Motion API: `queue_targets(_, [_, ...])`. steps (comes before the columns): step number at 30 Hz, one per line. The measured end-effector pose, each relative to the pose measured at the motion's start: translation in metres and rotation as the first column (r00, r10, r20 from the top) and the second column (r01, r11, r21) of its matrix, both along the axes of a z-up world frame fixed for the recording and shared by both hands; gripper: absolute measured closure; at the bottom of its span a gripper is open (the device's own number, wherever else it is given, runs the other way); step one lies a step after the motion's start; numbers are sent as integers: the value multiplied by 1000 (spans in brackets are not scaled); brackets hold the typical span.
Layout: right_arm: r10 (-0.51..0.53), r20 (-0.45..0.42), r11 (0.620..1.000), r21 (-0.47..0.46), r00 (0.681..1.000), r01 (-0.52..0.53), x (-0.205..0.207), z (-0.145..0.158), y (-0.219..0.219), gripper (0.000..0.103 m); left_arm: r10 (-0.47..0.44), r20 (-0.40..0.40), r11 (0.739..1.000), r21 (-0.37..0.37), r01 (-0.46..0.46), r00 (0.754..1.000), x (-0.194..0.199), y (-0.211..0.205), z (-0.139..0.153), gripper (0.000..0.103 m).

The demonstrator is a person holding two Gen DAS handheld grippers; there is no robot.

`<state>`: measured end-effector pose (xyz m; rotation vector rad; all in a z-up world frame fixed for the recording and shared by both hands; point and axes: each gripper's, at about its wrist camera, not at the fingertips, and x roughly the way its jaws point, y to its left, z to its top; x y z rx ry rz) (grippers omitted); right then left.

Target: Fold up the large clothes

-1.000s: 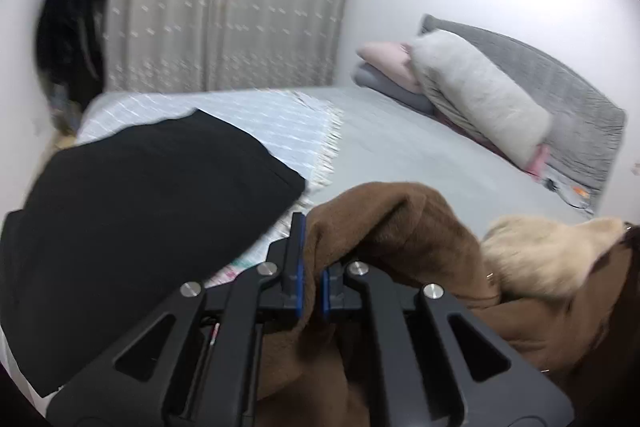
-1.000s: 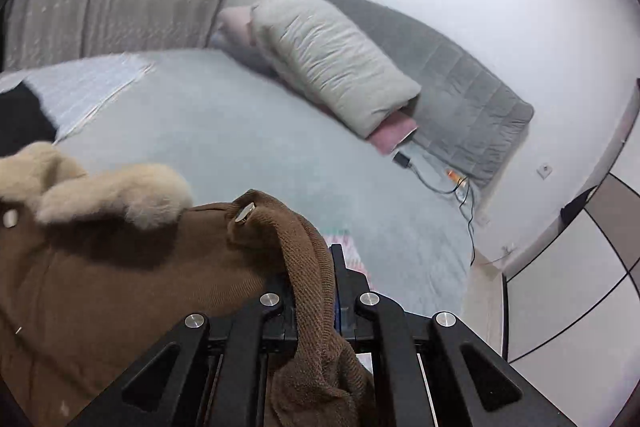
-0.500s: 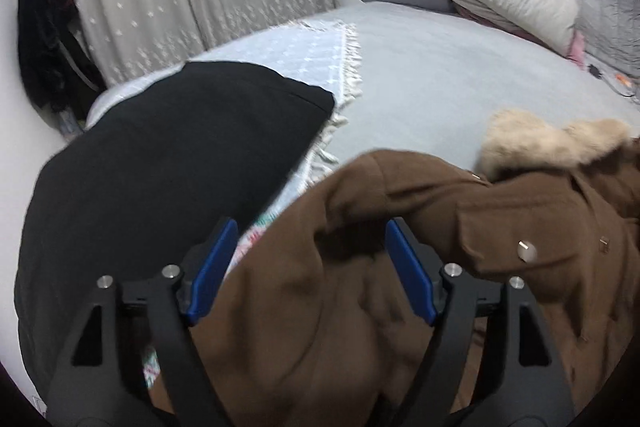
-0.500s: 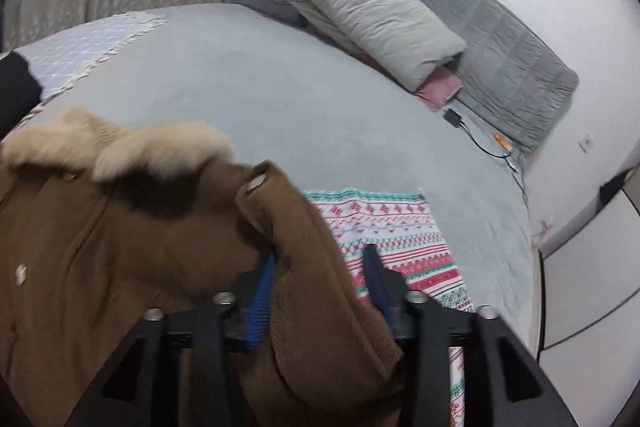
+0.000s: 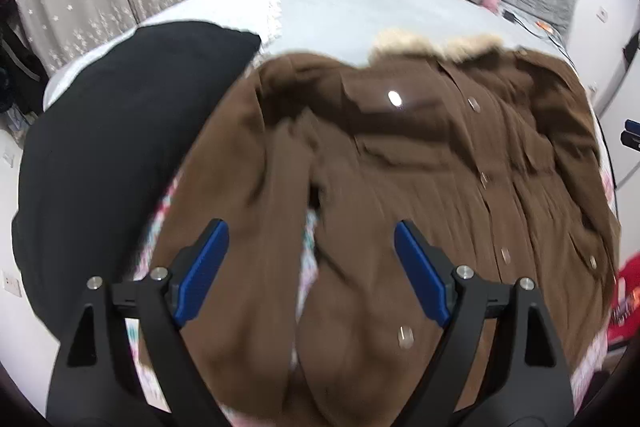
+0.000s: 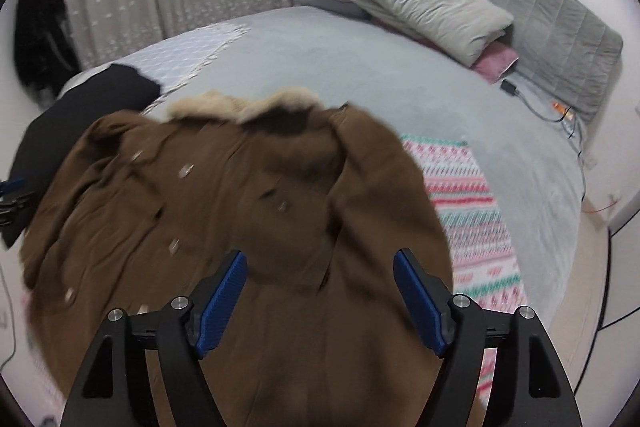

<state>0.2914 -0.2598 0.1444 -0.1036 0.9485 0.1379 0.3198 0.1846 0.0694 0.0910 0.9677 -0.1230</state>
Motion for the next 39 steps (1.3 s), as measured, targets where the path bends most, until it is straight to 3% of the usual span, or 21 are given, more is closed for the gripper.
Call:
queue_targets(8, [77, -78, 997, 38, 994, -74, -88, -19, -1, 24, -37, -61, 999, 15, 38, 997, -76, 16, -27, 18])
queue_targets(13, [95, -102, 995, 51, 990, -90, -136, -42, -7, 24, -73, -97, 997, -19, 71, 993, -111, 34, -53, 18])
queue_targets(18, [76, -126, 992, 107, 989, -63, -178, -72, -28, 24, -129, -106, 986, -123, 116, 986, -144, 55, -82, 21])
queue_targets(22, [56, -152, 990, 138, 987, -35, -200, -95, -47, 24, -187, -114, 975, -141, 171, 976, -150, 59, -97, 29])
queue_targets(30, [20, -219, 982, 185, 975, 21, -213, -131, -67, 24, -245, -101, 964, -134, 230, 964, -117, 52, -112, 29])
queue_targets(35, [29, -244, 981, 193, 969, 20, -208, -145, -62, 24, -253, -118, 954, -194, 228, 960, -100, 55, -123, 29])
queue_targets(36, [31, -247, 980, 200, 969, 19, -207, -148, -61, 24, -244, -113, 953, -213, 217, 963, -100, 55, -123, 32])
queue_targets(38, [31, -253, 975, 222, 967, 27, -202, -156, -58, 24, -241, -110, 946, -248, 208, 964, -105, 54, -123, 47])
queue_targets(39, [32, -264, 970, 242, 964, 34, -199, -163, -55, 25, -241, -110, 943, -263, 206, 964, -109, 54, -122, 64])
